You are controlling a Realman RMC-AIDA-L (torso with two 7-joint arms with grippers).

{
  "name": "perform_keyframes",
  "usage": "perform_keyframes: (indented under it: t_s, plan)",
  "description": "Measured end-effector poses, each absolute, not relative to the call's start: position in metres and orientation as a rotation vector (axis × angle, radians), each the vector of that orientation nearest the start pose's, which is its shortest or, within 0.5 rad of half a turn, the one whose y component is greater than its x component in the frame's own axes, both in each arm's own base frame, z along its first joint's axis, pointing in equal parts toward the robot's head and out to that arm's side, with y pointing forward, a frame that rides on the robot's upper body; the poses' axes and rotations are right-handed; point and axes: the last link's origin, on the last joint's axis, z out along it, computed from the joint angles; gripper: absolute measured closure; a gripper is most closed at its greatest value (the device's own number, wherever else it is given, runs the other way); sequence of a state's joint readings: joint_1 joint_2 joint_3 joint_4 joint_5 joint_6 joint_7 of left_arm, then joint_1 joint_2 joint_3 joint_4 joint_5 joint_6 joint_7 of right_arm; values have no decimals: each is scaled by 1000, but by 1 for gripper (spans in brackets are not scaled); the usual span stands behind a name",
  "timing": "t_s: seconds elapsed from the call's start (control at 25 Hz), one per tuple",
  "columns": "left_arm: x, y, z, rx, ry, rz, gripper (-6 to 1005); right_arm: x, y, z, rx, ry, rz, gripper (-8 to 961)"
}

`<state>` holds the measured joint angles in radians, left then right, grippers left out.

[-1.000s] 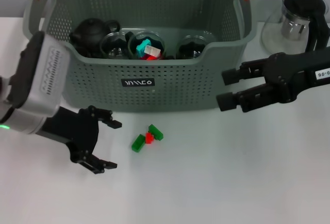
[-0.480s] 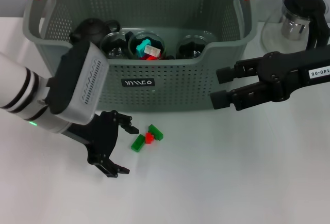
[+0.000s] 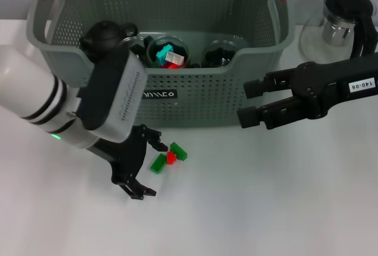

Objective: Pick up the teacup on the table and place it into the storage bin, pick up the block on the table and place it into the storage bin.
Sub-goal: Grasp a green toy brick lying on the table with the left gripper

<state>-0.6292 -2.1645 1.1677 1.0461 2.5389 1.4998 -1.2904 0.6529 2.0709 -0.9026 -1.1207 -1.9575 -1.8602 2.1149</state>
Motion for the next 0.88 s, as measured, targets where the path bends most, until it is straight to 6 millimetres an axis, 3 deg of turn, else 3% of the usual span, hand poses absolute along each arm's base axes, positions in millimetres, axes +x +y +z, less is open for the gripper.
perform_keyframes:
  t_s: [0.56,0.88]
  plan:
    - [-205,355,-51,-3007,500,556,83,151,337,40,-3077,828,572,7]
    - [-203,357,-54,-2996,511,593,83,163,336,30,-3109,853,333,7]
